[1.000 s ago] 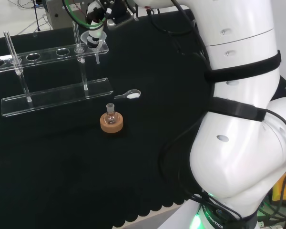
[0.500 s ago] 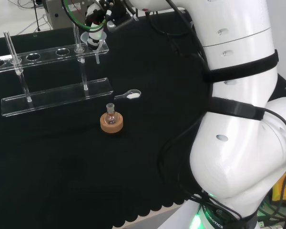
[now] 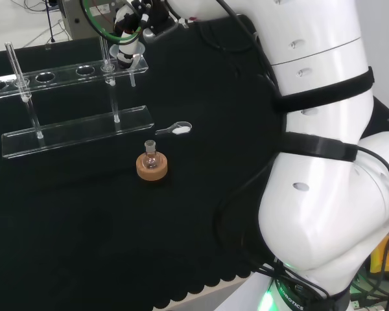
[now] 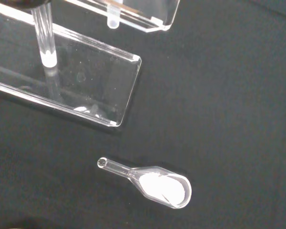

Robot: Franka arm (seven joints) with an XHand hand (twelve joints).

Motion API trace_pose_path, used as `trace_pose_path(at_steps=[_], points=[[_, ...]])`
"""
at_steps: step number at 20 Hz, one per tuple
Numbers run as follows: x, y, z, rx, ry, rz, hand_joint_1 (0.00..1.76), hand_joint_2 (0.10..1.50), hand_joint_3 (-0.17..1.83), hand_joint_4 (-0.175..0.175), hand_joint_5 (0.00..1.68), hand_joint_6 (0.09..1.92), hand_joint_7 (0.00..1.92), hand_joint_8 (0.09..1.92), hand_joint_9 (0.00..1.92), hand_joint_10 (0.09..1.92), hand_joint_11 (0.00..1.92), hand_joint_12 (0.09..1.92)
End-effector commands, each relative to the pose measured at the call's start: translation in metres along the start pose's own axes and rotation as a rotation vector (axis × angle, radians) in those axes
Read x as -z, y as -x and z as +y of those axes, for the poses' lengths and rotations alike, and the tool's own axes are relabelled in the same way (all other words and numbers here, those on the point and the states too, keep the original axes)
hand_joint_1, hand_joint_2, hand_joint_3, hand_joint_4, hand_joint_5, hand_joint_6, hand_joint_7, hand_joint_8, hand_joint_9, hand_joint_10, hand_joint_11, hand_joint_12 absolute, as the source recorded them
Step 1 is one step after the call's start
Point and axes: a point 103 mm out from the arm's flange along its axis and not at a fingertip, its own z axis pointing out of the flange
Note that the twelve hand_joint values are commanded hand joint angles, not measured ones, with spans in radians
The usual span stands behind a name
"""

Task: Pick up the funnel from the transparent funnel stand.

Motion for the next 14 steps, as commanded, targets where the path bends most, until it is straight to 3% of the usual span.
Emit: trace_pose_path(at_steps=[1, 5, 14], points=[[-0.002, -0.003, 0.003, 0.007, -0.013, -0.005, 0.63, 0.59, 0.57, 0.024, 0.06, 0.09, 0.00, 0.38, 0.13, 0.90, 0.44, 1.44], [0.010, -0.027, 0.009, 0.002, -0.012, -0.010, 0.63, 0.59, 0.57, 0.025, 0.06, 0.09, 0.00, 0.38, 0.13, 0.90, 0.44, 1.44], [0.006, -0.022, 0.012, -0.002, -0.019, -0.008, 0.64, 0.60, 0.57, 0.026, 0.10, 0.09, 0.00, 0.41, 0.16, 0.90, 0.45, 1.44]])
